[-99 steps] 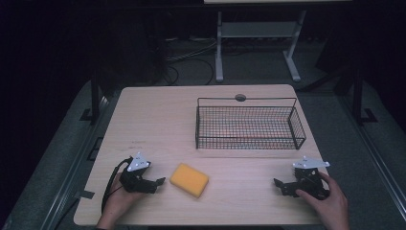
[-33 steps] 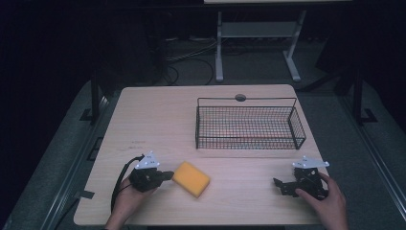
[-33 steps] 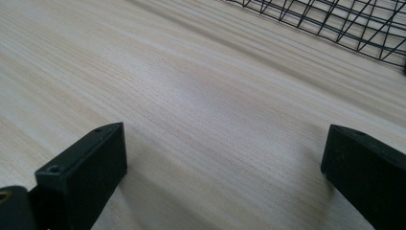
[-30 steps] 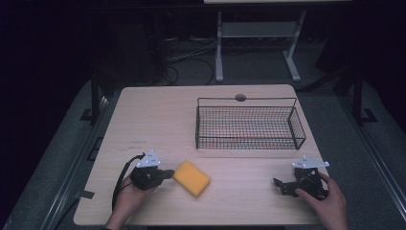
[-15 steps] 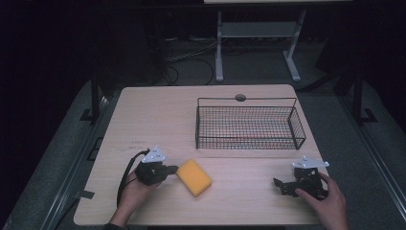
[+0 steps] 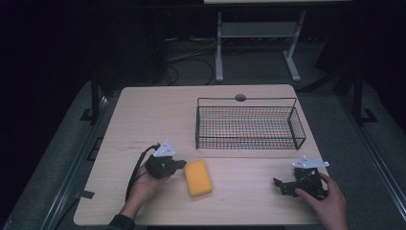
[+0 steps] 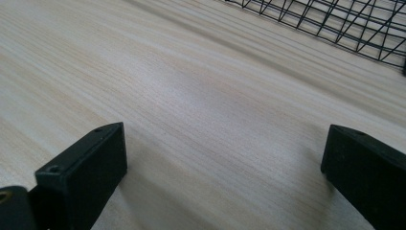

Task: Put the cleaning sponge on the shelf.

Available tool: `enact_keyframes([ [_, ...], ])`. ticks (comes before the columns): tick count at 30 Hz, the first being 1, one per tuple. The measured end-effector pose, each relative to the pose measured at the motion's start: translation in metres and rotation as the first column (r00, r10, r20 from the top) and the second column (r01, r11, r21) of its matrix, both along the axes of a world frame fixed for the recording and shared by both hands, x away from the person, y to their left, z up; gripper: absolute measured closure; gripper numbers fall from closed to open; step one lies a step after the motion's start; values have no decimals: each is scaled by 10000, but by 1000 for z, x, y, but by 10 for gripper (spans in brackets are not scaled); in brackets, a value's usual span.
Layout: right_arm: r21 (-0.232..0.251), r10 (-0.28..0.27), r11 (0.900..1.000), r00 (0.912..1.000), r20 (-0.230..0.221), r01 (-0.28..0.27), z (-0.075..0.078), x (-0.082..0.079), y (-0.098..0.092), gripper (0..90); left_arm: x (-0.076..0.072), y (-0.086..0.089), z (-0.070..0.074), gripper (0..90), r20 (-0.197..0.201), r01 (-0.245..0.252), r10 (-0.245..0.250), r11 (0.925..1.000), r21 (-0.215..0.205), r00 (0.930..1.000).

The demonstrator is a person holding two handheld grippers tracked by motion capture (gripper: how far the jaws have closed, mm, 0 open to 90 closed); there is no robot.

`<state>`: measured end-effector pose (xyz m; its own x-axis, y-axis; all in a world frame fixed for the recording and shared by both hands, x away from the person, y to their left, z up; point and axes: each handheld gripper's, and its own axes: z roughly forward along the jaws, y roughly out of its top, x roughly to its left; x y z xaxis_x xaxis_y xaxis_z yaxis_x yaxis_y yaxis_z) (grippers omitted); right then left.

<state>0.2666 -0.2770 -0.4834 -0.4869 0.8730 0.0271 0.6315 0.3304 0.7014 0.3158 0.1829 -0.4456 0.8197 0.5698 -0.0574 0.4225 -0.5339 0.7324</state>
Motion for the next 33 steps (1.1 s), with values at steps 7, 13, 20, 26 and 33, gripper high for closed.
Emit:
enact_keyframes([
  [7,1,-10,10000,10000,-3,10,0,0,0,12,10,-16,-1,896,61,262,-263,9996,107,9996],
  [13,3,-15,10000,10000,-7,15,0,0,0,12,16,-29,-1,896,116,415,-415,9991,79,9991],
  [20,3,-18,10000,10000,-9,18,0,0,0,12,23,-42,-2,896,93,650,-651,9978,121,9978],
  [26,2,-22,10000,10000,-8,22,0,0,0,12,27,-53,-2,896,87,771,-771,9970,94,9970],
  [33,4,-31,10000,10000,-8,31,0,0,0,12,33,-70,-5,897,33,981,-981,9952,-40,9952],
])
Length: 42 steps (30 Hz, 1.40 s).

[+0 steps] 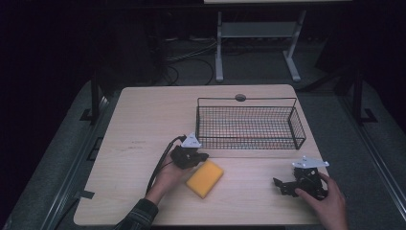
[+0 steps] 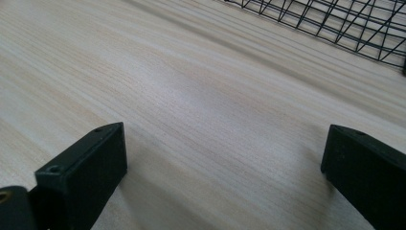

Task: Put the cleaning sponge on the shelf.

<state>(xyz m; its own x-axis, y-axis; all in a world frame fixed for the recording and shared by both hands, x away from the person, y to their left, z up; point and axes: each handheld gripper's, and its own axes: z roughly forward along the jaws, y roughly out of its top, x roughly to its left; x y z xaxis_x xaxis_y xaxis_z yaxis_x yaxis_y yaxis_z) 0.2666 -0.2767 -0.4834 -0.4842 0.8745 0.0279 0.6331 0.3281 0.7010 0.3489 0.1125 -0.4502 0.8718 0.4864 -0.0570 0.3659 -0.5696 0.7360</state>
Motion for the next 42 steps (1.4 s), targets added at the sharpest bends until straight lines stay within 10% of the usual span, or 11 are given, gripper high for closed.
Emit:
enact_keyframes([
  [19,-1,-1,10000,10000,1,1,0,0,0,12,5,-19,1,894,-252,353,-351,9993,75,9991],
  [42,11,11,10000,10000,-6,-11,0,0,0,12,-3,-15,30,302,-1757,219,14,9912,1308,9844],
])
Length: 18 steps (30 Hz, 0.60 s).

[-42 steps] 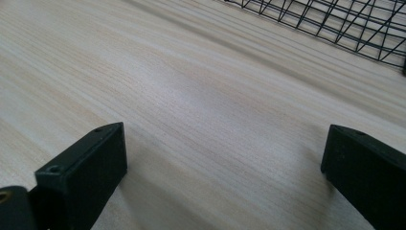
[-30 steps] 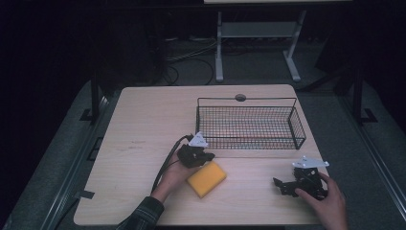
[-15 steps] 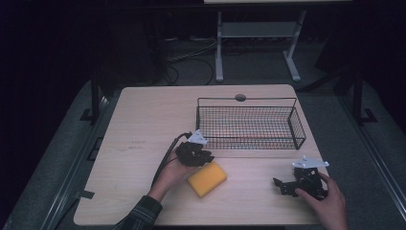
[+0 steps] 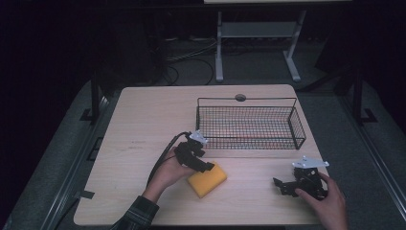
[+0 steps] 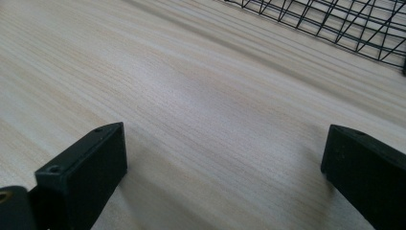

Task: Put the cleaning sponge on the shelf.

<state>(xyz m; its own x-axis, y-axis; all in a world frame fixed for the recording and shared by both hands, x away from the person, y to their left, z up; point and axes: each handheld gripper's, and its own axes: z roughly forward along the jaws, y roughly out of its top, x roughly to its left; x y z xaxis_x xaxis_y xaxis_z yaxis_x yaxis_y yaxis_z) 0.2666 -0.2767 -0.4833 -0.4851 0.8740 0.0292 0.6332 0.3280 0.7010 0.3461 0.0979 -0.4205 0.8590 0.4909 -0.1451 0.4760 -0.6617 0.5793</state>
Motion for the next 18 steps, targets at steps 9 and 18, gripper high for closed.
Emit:
enact_keyframes([
  [9,18,-4,10000,10000,-3,4,0,0,0,12,-12,-14,2,134,-142,123,-109,9944,1051,9998],
  [18,-11,-11,10000,10000,7,11,0,0,0,12,-18,-23,1,99,-355,175,-123,9885,1500,9993],
])
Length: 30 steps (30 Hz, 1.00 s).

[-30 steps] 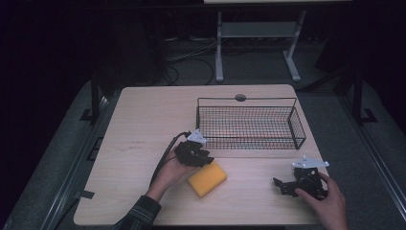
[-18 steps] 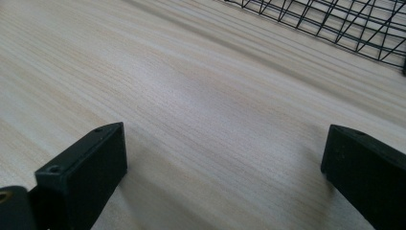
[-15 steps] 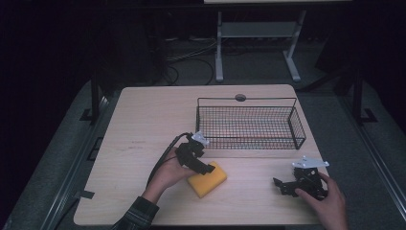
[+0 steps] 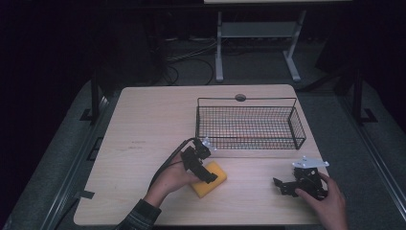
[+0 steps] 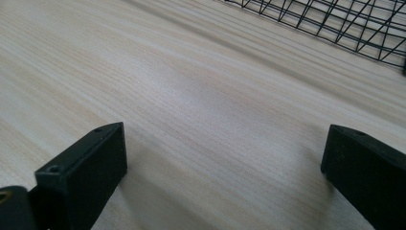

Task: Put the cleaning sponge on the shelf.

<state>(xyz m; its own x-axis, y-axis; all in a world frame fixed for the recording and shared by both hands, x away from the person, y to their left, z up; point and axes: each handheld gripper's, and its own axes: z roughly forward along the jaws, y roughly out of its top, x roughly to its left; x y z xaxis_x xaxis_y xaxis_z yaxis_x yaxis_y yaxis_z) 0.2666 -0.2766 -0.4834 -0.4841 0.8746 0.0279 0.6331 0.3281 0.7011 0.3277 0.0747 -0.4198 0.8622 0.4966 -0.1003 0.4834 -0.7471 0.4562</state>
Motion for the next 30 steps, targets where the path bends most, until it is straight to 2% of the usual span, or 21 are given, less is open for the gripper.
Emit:
enact_keyframes([
  [5,-1,0,10000,10000,1,0,0,0,0,12,-2,-4,-3,96,-85,94,-93,9999,76,9999],
  [12,-2,3,10000,10000,2,-3,0,0,0,12,-5,-12,-11,96,-325,434,-419,9980,466,9986],
  [19,-4,3,10000,10000,1,-3,0,0,0,12,-6,-17,-21,97,-508,538,-497,9950,840,9975],
  [22,-6,4,10000,10000,0,-4,0,0,0,12,-6,-18,-25,98,-536,619,-564,9925,1058,9970],
  [28,-5,6,10000,10000,1,-6,0,0,0,12,-7,-18,-27,99,-527,636,-578,9912,1162,9969],
  [30,-3,1,10000,10000,0,-1,0,0,0,12,-8,-18,-27,100,-415,684,-638,9903,1211,9971],
])
